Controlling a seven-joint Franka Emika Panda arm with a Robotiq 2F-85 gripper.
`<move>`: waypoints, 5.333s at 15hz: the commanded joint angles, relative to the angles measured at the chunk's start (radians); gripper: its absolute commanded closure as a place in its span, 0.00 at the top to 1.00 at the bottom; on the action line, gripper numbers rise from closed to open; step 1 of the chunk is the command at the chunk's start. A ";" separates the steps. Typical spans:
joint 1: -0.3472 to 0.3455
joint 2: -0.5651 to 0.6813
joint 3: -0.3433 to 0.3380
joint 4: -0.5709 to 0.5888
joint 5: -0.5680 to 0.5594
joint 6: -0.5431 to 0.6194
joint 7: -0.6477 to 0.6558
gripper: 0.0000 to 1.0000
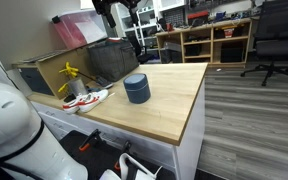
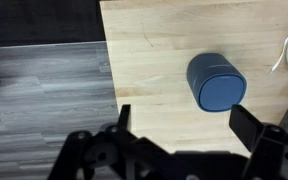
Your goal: Open the grey object fully
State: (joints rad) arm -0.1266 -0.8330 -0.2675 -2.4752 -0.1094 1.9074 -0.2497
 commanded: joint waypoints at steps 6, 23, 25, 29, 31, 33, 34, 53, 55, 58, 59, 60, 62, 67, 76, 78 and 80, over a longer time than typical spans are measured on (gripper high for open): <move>-0.010 0.002 0.068 -0.052 0.001 0.032 0.083 1.00; -0.030 0.239 0.277 -0.182 0.002 0.336 0.504 1.00; -0.025 0.284 0.301 -0.177 0.003 0.352 0.541 1.00; -0.011 0.366 0.329 -0.160 0.025 0.396 0.603 1.00; -0.005 0.416 0.340 -0.147 0.030 0.423 0.632 1.00; -0.008 0.478 0.354 -0.118 0.021 0.437 0.674 1.00; -0.009 0.507 0.360 -0.101 0.014 0.439 0.693 1.00; 0.113 0.832 0.330 0.132 0.101 0.507 0.761 0.04; 0.114 0.839 0.328 0.139 0.083 0.509 0.770 0.00; 0.114 0.841 0.324 0.129 0.029 0.516 0.814 0.00; 0.114 0.843 0.322 0.127 0.008 0.515 0.831 0.00; 0.115 0.851 0.320 0.126 -0.018 0.513 0.854 0.00; 0.118 0.863 0.316 0.122 -0.050 0.514 0.890 0.00; 0.135 0.879 0.309 0.116 -0.048 0.514 0.931 0.00; 0.151 0.892 0.309 0.107 -0.035 0.506 0.956 0.00; 0.155 0.898 0.308 0.100 -0.035 0.514 0.954 0.00; 0.155 0.901 0.306 0.095 -0.041 0.522 0.960 0.00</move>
State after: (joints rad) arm 0.0086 0.0652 0.0546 -2.3602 -0.1453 2.4042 0.6756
